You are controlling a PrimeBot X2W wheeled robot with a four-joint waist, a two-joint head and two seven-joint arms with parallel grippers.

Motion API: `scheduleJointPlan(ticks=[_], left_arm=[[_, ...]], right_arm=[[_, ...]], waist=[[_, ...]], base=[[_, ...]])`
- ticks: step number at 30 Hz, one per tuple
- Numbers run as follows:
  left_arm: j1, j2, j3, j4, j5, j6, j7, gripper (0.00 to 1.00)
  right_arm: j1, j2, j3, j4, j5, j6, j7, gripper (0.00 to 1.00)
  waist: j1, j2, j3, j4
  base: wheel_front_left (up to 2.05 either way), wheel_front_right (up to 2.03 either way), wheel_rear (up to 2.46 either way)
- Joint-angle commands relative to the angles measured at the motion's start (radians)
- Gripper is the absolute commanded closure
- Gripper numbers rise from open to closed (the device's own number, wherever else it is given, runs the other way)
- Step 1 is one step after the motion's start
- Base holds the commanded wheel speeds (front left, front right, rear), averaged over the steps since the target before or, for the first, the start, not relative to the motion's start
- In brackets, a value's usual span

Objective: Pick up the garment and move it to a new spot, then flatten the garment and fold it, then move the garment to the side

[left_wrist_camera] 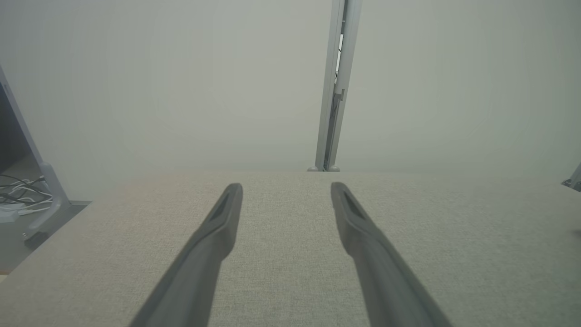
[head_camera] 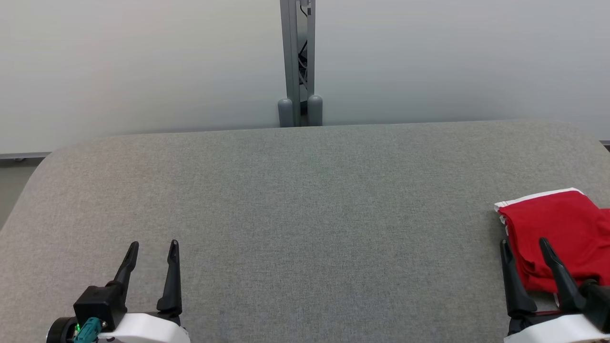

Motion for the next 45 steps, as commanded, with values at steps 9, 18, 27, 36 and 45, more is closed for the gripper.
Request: scheduleJointPlan(ticks=[9, 18, 27, 36, 45], left_arm=[[-0.002, -0.024, 0.008, 0.015, -0.065, 0.003, 0.014, 1.00], [-0.042, -0.045, 0.042, 0.014, -0.207, 0.003, 0.038, 1.00], [-0.079, -0.065, 0.073, 0.015, -0.335, 0.002, 0.060, 1.00], [-0.109, -0.081, 0.098, 0.014, -0.439, 0.002, 0.079, 1.00], [-0.138, -0.097, 0.123, 0.013, -0.544, 0.002, 0.098, 1.00]], right_arm=[[-0.022, 0.007, -0.015, 0.053, 0.061, 0.000, 0.022, 1.00], [-0.091, 0.005, -0.047, 0.118, 0.212, 0.000, 0.065, 1.00], [-0.150, 0.004, -0.073, 0.175, 0.350, 0.000, 0.102, 1.00], [-0.199, 0.002, -0.095, 0.221, 0.461, 0.000, 0.133, 1.00], [-0.249, 0.001, -0.118, 0.269, 0.573, 0.000, 0.164, 1.00]], waist=[[0.0000, -0.0001, 0.001, -0.002], [0.0000, -0.0001, 0.003, -0.003], [0.0000, -0.0001, 0.004, -0.005], [0.0000, -0.0001, 0.005, -0.006], [0.0000, -0.0001, 0.007, -0.008]], base=[[0.00, 0.00, 0.00], [0.00, 0.00, 0.00], [0.00, 0.00, 0.00], [0.00, 0.00, 0.00], [0.00, 0.00, 0.00]])
